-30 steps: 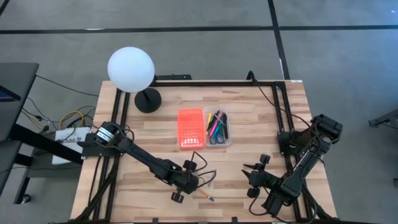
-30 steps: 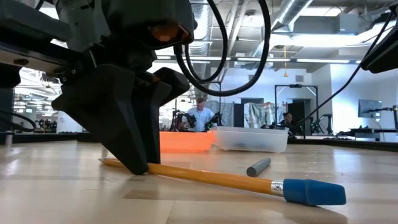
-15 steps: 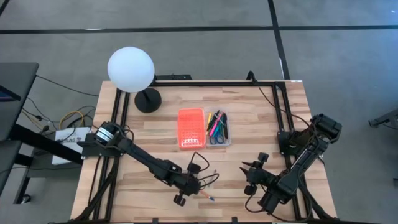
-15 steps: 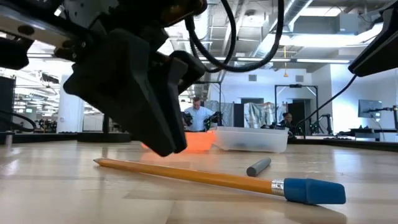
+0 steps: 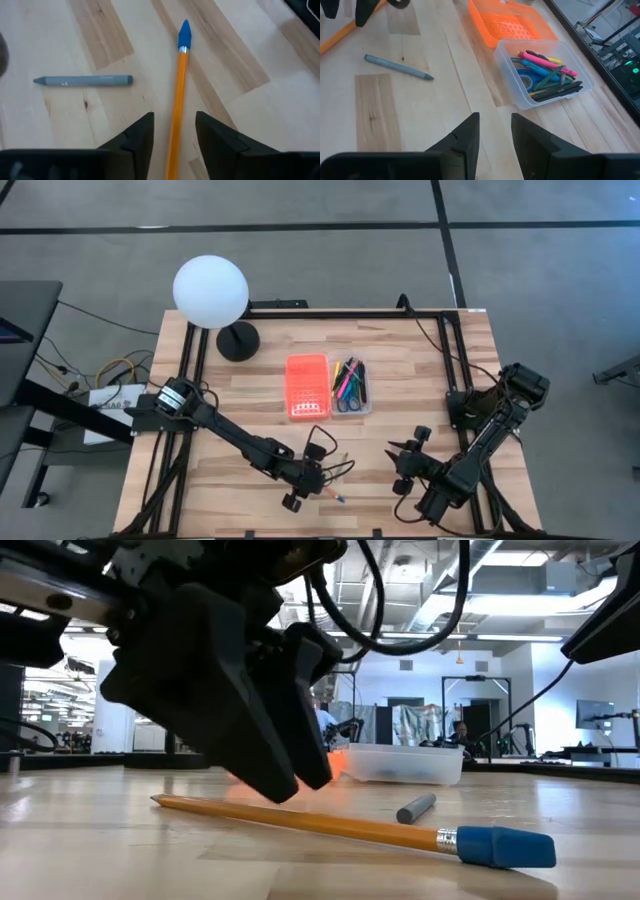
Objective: Pick & place school supplies into a supply box
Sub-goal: Put the orange pencil into the orange supply box
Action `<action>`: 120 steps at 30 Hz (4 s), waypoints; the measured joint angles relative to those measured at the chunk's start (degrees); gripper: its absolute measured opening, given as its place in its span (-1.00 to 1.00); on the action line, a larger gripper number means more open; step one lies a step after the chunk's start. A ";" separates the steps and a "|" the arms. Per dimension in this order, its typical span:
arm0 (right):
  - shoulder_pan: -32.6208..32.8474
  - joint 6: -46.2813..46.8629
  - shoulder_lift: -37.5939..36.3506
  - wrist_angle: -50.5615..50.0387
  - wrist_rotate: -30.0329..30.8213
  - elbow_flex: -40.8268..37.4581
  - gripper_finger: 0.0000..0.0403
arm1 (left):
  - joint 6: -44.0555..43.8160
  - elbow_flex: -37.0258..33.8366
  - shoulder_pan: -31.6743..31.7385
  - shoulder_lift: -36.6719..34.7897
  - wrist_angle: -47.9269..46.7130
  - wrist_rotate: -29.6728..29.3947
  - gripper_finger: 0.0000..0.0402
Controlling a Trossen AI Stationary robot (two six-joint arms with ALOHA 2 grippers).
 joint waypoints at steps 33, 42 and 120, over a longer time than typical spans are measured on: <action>0.00 0.01 0.00 0.71 -0.03 -0.04 -0.47 | -12.41 0.37 0.31 -0.43 -17.46 -2.76 -0.93; 0.00 -0.92 0.00 0.95 -1.07 -0.04 -0.47 | -21.62 0.44 0.09 -0.52 -25.27 1.22 -0.91; -0.02 -0.92 0.00 1.85 -1.09 -0.07 -0.47 | -19.90 7.65 -1.26 2.05 -38.03 -2.24 -0.94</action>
